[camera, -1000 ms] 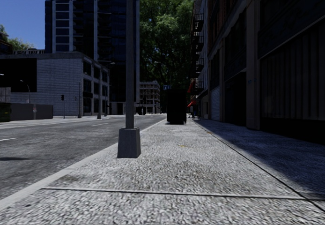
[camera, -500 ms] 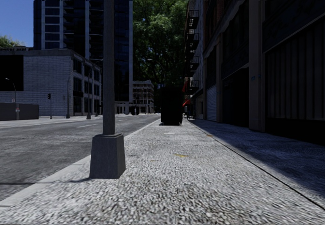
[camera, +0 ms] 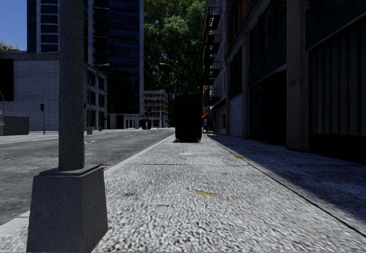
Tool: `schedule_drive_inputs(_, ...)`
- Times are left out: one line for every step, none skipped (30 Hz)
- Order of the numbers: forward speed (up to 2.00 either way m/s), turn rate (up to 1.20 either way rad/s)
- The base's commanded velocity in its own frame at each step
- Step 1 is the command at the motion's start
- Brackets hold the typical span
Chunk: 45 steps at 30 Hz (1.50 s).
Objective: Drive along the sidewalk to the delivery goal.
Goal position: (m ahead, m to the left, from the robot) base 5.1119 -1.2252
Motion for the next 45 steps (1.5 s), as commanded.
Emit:
schedule_drive_inputs(1.84, 0.0)
schedule_drive_inputs(1.84, 0.0)
schedule_drive_inputs(1.84, 0.0)
schedule_drive_inputs(1.84, 0.0)
schedule_drive_inputs(1.84, 0.0)
schedule_drive_inputs(1.84, 0.0)
schedule_drive_inputs(1.84, 0.0)
schedule_drive_inputs(1.84, 0.0)
schedule_drive_inputs(1.84, 0.0)
schedule_drive_inputs(1.84, -0.08)
schedule_drive_inputs(1.83, -0.24)
schedule_drive_inputs(1.8, -0.33)
schedule_drive_inputs(1.8, -0.33)
schedule_drive_inputs(1.78, -0.37)
schedule_drive_inputs(1.77, -0.38)
schedule_drive_inputs(1.77, -0.39)
schedule_drive_inputs(1.77, -0.39)
schedule_drive_inputs(1.77, -0.39)
schedule_drive_inputs(1.77, -0.39)
schedule_drive_inputs(1.77, -0.39)
schedule_drive_inputs(1.77, -0.39)
schedule_drive_inputs(1.77, -0.4)
schedule_drive_inputs(1.77, -0.4)
schedule_drive_inputs(1.77, -0.4)
schedule_drive_inputs(1.77, -0.4)
schedule_drive_inputs(1.76, -0.4)
schedule_drive_inputs(1.76, -0.4)
schedule_drive_inputs(1.71, -0.4)
schedule_drive_inputs(1.64, -0.4)
schedule_drive_inputs(1.6, -0.4)
schedule_drive_inputs(1.6, -0.4)
schedule_drive_inputs(1.58, -0.36)
schedule_drive_inputs(1.57, -0.31)
schedule_drive_inputs(1.57, -0.28)
schedule_drive_inputs(1.57, -0.28)
schedule_drive_inputs(1.57, -0.28)
schedule_drive_inputs(1.55, -0.25)
schedule_drive_inputs(1.55, -0.16)
schedule_drive_inputs(1.55, -0.16)
schedule_drive_inputs(1.54, -0.02)
schedule_drive_inputs(1.54, 0.0)
schedule_drive_inputs(1.54, 0.0)
schedule_drive_inputs(1.54, 0.0)
schedule_drive_inputs(1.54, 0.0)
schedule_drive_inputs(1.54, 0.0)
